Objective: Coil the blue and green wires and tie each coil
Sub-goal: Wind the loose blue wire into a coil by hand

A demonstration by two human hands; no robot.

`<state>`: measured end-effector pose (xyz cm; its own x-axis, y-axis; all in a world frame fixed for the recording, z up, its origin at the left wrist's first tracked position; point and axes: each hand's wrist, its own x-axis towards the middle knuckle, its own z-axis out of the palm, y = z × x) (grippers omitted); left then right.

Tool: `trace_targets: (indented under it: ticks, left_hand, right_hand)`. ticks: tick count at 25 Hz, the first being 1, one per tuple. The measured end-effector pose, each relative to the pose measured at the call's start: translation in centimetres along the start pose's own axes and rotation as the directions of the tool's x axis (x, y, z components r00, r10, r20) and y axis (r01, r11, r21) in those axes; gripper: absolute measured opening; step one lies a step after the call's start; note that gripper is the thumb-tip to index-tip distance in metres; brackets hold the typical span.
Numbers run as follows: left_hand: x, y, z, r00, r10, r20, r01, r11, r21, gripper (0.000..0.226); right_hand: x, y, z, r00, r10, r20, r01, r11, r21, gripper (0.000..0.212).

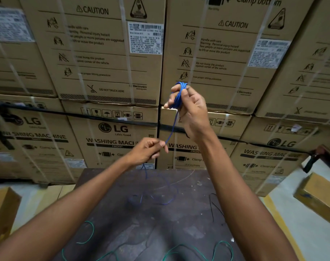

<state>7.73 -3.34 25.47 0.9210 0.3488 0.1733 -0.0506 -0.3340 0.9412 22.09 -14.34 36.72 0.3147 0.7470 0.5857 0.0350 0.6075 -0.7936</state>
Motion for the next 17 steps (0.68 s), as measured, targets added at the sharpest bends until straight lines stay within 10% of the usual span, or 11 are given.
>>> trace_targets:
  ticks: [4,8,13,17]
  left_hand:
    - [-0.8,2.3,-2.2,0.989,0.132,-0.063,-0.121,0.981,0.150,0.028]
    - [-0.6,6.6,-5.8,0.969,0.243,-0.049,-0.203,0.892,0.403,0.017]
    - [0.9,8.8,-8.6,0.959,0.273,-0.069,-0.223,0.886,0.406,0.014]
    - [1.3,7.7,-7.5,0.965,0.238,-0.112,-0.215,0.959,0.184,0.018]
  right_hand:
    - [-0.2,1.9,-2.1,0.998,-0.005,0.064,0.045,0.759,-0.649,0.018]
    - [-2.4,3.5,-3.1,0.965,0.227,0.134,0.021,0.442,-0.897,0.020]
    - [-4.8,3.0,-0.5,0.895,0.363,0.260,-0.183,0.829,-0.528,0.035]
    - [-5.1,1.5,1.4,0.865,0.328,0.379,-0.279,0.943,-0.181,0.031]
